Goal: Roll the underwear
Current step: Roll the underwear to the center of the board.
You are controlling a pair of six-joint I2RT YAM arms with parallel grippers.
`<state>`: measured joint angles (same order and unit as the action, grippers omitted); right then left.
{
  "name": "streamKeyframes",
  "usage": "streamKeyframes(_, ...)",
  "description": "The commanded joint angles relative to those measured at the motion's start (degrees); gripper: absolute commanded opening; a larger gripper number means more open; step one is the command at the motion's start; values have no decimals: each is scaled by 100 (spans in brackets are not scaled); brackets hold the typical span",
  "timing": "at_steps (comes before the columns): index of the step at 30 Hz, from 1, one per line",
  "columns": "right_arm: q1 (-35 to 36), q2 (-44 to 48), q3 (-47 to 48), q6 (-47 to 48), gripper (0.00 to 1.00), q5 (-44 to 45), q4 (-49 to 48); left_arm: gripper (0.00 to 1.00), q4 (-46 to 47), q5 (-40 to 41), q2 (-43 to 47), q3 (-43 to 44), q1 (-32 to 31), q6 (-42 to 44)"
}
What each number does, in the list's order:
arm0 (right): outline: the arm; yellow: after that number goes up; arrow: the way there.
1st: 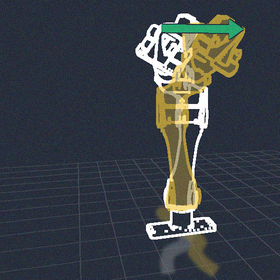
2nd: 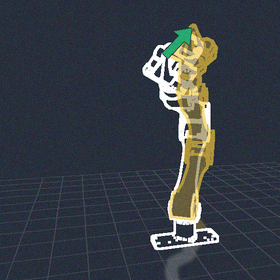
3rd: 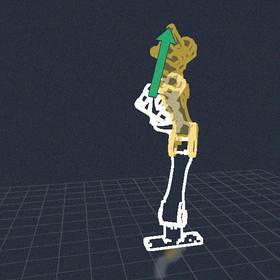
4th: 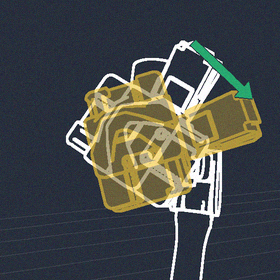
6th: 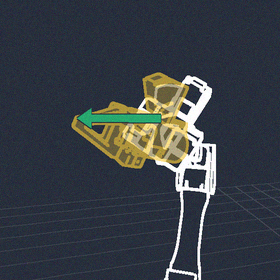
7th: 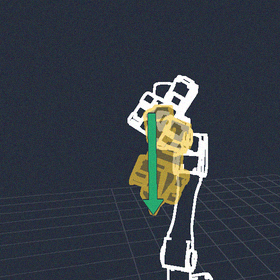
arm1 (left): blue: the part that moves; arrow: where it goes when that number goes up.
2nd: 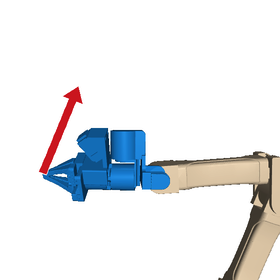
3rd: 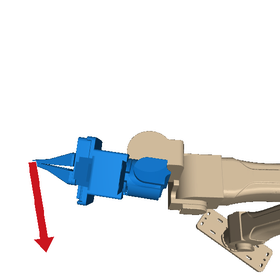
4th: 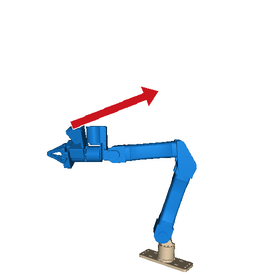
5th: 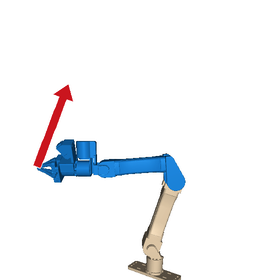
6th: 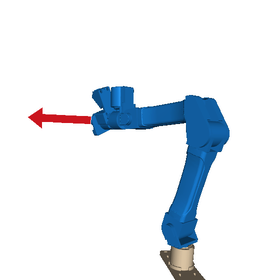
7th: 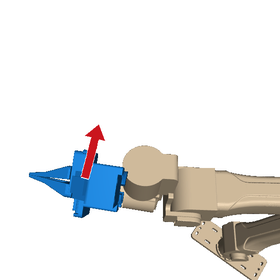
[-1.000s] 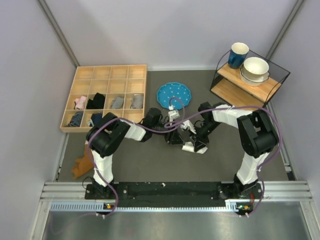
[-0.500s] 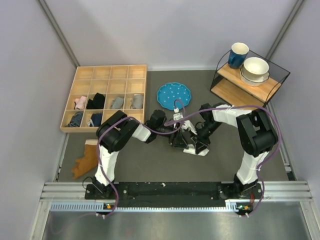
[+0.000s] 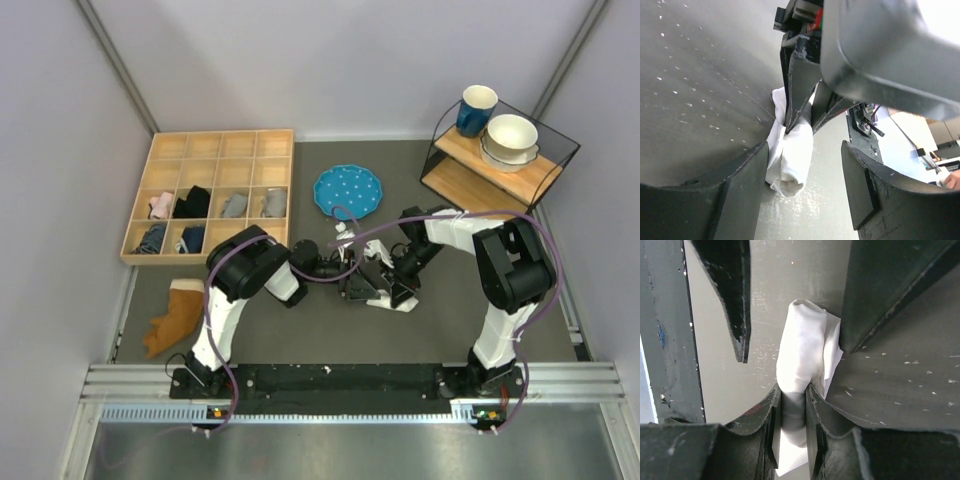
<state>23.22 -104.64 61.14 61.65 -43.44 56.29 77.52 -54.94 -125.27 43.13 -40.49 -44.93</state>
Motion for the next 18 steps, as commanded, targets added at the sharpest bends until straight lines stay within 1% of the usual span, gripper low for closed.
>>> streamKeyframes(1, 24, 84, -103, -144, 20, 117, -312, 66, 293, 413, -103, -507, -196, 342)
streamKeyframes(2, 24, 102, -111, -153, 20, 108, -329, 66, 38, 475, -24, -560, -231, 736)
streamKeyframes(3, 24, 110, -103, -162, 20, 108, -338, 66, -243, 536, 159, -569, -310, 949)
streamKeyframes(4, 24, 110, -103, -188, 20, 99, -338, 66, -837, 659, 248, -561, -354, 1151)
streamKeyframes(5, 24, 119, -103, -197, 20, 90, -347, 66, -1104, 729, 336, -561, -398, 1536)
streamKeyframes(7, 16, 145, -103, -223, 20, 81, -365, 66, -1815, 931, 556, -526, -530, 1863)
streamKeyframes(10, 24, 154, -103, -267, 20, 73, -382, 66, -2406, 1090, 741, -420, -688, 2329)
streamKeyframes(11, 33, 154, -94, -276, 20, 64, -373, 66, -2756, 1195, 793, -376, -732, 2513)
streamKeyframes(12, 24, 172, -94, -285, 20, 64, -382, 65, -2838, 1231, 811, -367, -793, 2567)
streamKeyframes(14, 16, 172, -94, -294, 20, 72, -382, 61, -2891, 1266, 820, -367, -838, 2612)
streamKeyframes(15, 7, 181, -94, -311, 19, 81, -391, 55, -2943, 1301, 829, -350, -855, 2629)
streamKeyframes(16, 16, 163, -85, -320, 19, 90, -400, 51, -3022, 1319, 829, -289, -864, 2664)
streamKeyframes(18, 7, 172, -85, -346, 19, 99, -400, 41, -3269, 1293, 812, -192, -890, 2682)
